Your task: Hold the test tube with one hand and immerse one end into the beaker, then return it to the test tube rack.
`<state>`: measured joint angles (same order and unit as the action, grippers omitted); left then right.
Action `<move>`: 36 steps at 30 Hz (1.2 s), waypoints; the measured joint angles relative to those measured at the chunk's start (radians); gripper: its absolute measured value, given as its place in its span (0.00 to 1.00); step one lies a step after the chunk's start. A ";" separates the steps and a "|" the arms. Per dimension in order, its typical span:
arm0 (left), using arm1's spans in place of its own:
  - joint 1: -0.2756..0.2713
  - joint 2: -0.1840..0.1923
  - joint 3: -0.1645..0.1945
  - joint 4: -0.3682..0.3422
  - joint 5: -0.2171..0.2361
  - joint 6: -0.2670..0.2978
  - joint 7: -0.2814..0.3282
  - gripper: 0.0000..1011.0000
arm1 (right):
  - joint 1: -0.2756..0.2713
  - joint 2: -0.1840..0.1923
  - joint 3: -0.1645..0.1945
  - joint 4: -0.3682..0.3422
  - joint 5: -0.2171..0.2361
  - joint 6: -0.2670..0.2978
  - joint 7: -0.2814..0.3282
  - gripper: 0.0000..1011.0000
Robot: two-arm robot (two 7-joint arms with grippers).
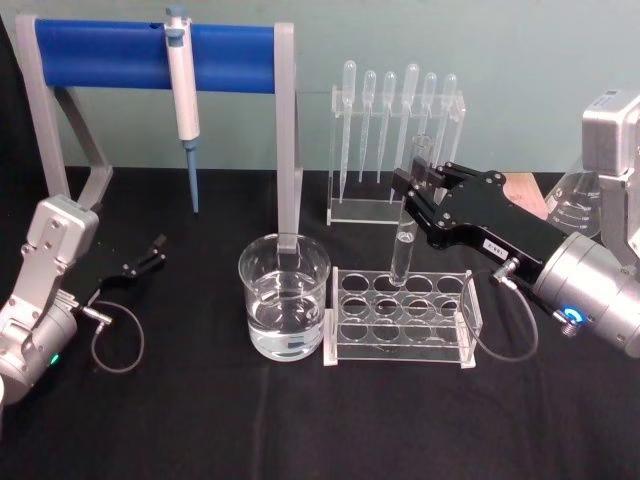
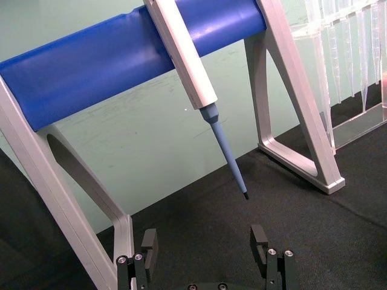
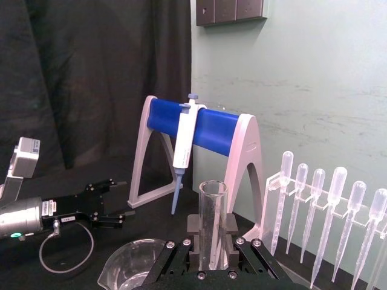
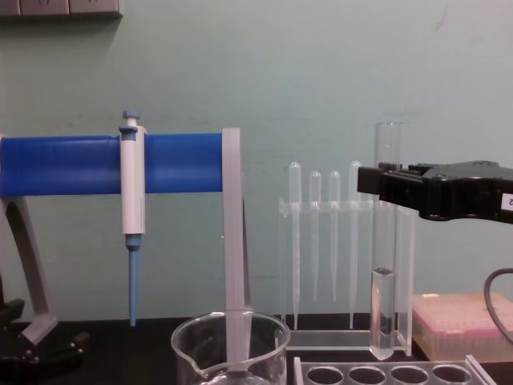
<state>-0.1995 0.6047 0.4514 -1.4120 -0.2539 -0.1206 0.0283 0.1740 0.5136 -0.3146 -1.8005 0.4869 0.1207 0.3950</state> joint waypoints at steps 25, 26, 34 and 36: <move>0.000 0.000 0.000 0.000 0.000 0.000 0.000 0.99 | 0.090 -0.036 -0.053 -0.012 0.001 0.017 0.010 0.23; 0.000 0.000 0.000 0.000 0.000 0.000 0.000 0.99 | 0.111 -0.047 -0.070 -0.005 0.000 0.018 0.016 0.23; 0.000 0.000 0.000 0.000 0.000 0.000 0.000 0.99 | 0.205 -0.118 -0.162 0.081 -0.011 0.007 0.048 0.23; 0.000 0.000 0.000 0.000 0.000 0.000 0.000 0.99 | 0.216 -0.137 -0.183 0.116 -0.017 -0.009 0.051 0.23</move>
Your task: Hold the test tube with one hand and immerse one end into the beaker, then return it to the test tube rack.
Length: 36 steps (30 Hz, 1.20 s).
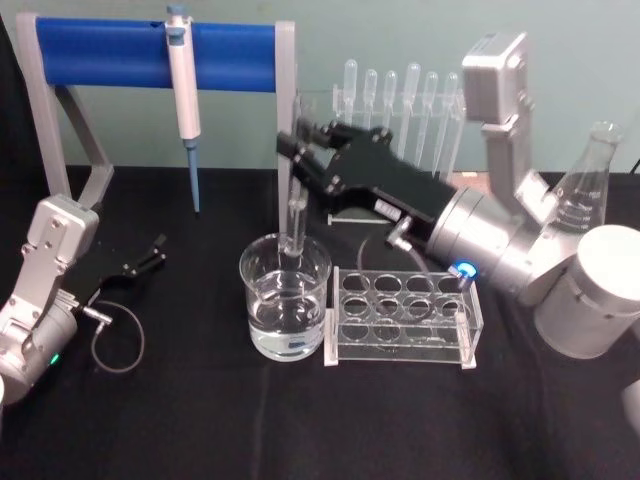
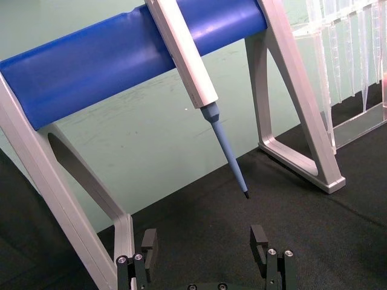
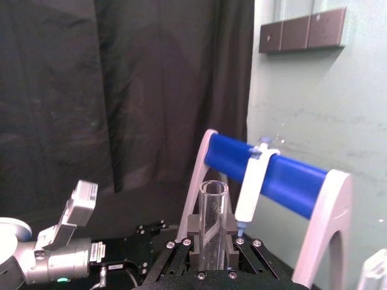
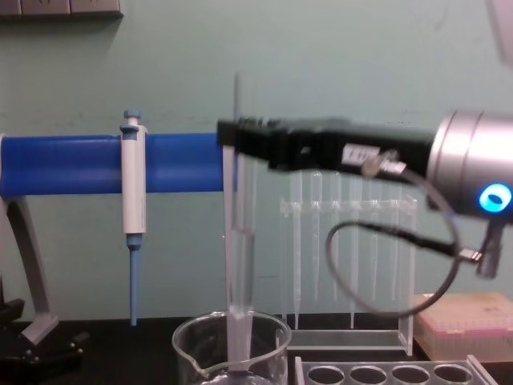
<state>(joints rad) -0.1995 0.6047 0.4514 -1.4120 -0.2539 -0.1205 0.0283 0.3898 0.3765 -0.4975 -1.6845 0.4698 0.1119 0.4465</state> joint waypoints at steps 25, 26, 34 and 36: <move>0.000 0.000 0.000 0.000 0.000 0.000 0.000 0.99 | -0.050 -0.072 -0.054 0.238 -0.069 -0.150 0.039 0.23; 0.000 0.000 0.000 0.000 0.000 0.000 0.000 0.99 | -0.051 -0.074 -0.052 0.239 -0.072 -0.151 0.039 0.23; 0.000 0.000 0.000 0.000 0.000 0.000 0.000 0.99 | -0.046 -0.074 -0.048 0.223 -0.088 -0.143 0.045 0.23; 0.000 0.000 0.000 0.000 0.000 0.000 0.000 0.99 | -0.045 -0.074 -0.047 0.221 -0.089 -0.140 0.045 0.23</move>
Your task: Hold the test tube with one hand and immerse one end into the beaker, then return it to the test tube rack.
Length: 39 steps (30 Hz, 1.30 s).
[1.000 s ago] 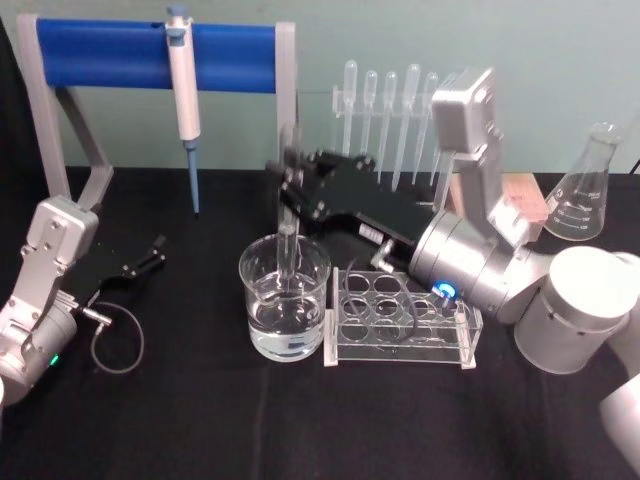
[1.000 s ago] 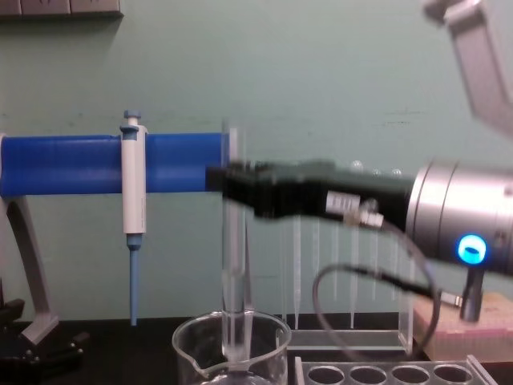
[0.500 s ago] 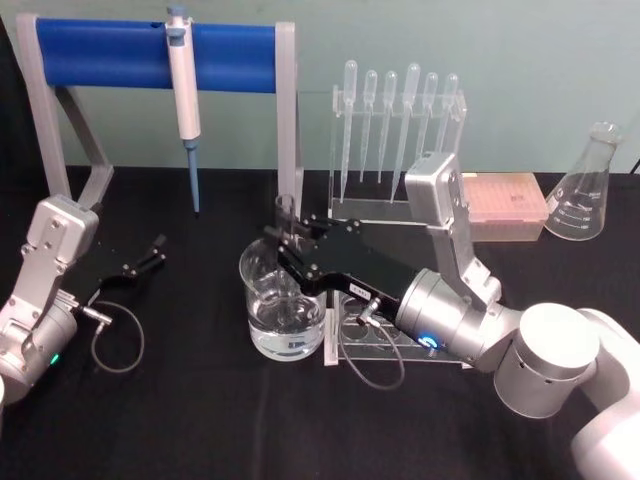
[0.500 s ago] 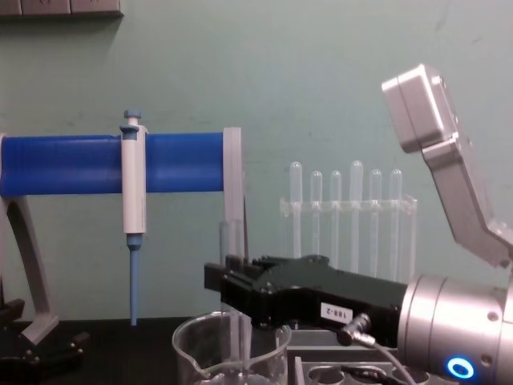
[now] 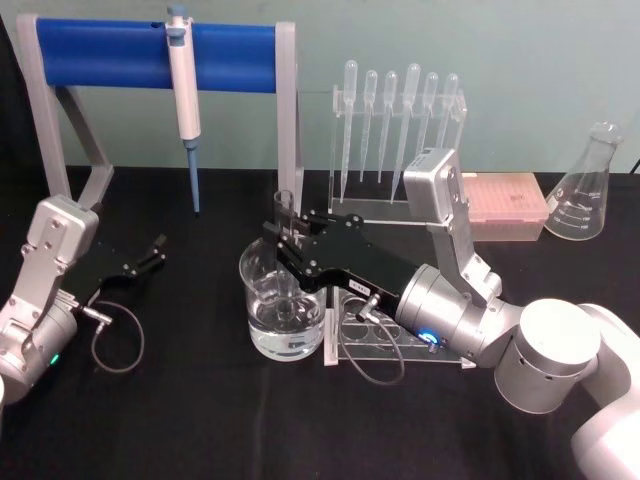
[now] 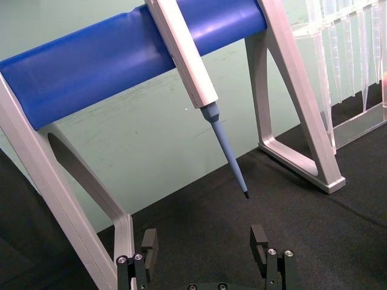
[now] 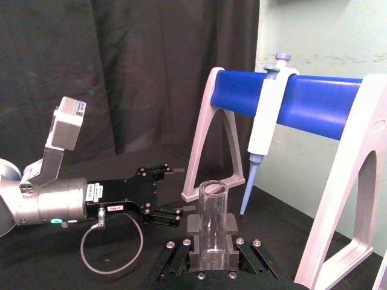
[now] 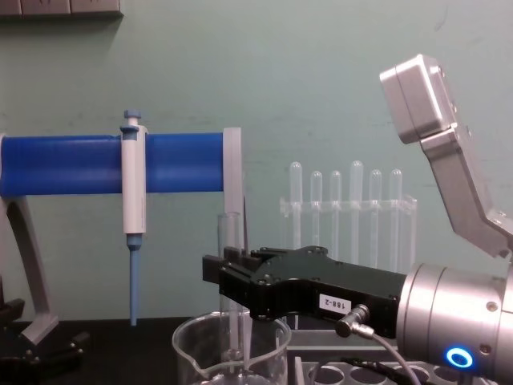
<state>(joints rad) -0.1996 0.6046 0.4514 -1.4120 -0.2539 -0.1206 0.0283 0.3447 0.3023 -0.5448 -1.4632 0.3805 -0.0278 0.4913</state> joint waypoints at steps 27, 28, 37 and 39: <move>0.000 0.000 0.000 0.000 0.000 0.000 0.000 0.99 | 0.000 0.000 0.000 0.001 0.003 -0.001 -0.001 0.23; 0.000 0.000 0.000 0.000 0.000 0.000 0.000 0.99 | 0.000 0.000 0.000 0.001 0.003 -0.001 -0.001 0.23; 0.000 0.000 0.000 0.000 0.000 0.000 0.000 0.99 | 0.000 0.000 0.000 0.001 0.003 -0.001 -0.001 0.23; 0.000 0.000 0.000 0.000 0.000 0.000 0.000 0.99 | 0.000 0.000 0.000 0.001 0.003 -0.001 -0.001 0.23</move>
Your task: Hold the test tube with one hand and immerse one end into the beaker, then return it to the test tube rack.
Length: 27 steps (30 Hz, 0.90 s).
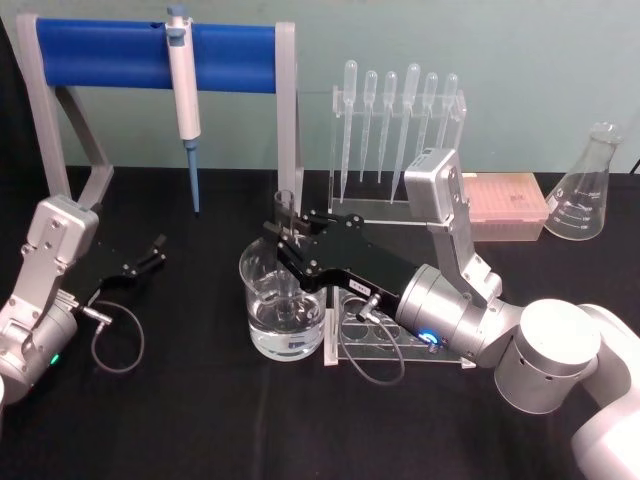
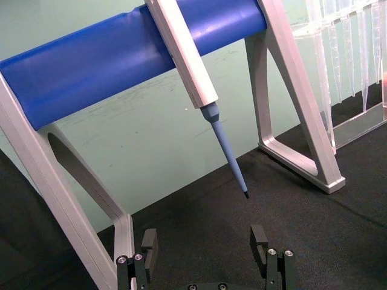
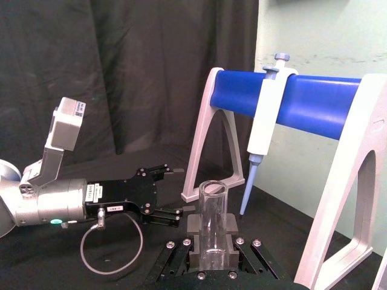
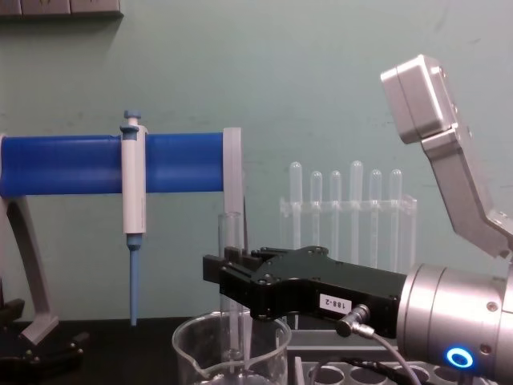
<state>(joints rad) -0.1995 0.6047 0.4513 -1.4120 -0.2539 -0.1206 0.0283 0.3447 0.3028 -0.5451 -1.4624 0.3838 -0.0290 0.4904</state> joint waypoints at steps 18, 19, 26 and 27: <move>0.000 0.000 0.000 0.000 0.000 0.000 0.000 0.99 | 0.000 0.000 0.000 0.000 0.000 0.000 0.000 0.23; 0.000 0.000 0.000 0.000 0.000 0.000 0.000 0.99 | 0.000 0.000 0.000 0.000 0.000 0.000 0.000 0.23; 0.000 0.000 0.000 0.000 0.000 0.000 0.000 0.99 | 0.000 0.000 0.000 0.000 0.000 0.000 0.000 0.23; 0.000 0.000 0.000 0.000 0.000 0.000 0.000 0.99 | 0.000 0.000 0.000 0.000 0.000 0.000 0.000 0.23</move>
<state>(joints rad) -0.1995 0.6047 0.4514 -1.4120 -0.2539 -0.1205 0.0283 0.3447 0.3028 -0.5451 -1.4624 0.3838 -0.0290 0.4900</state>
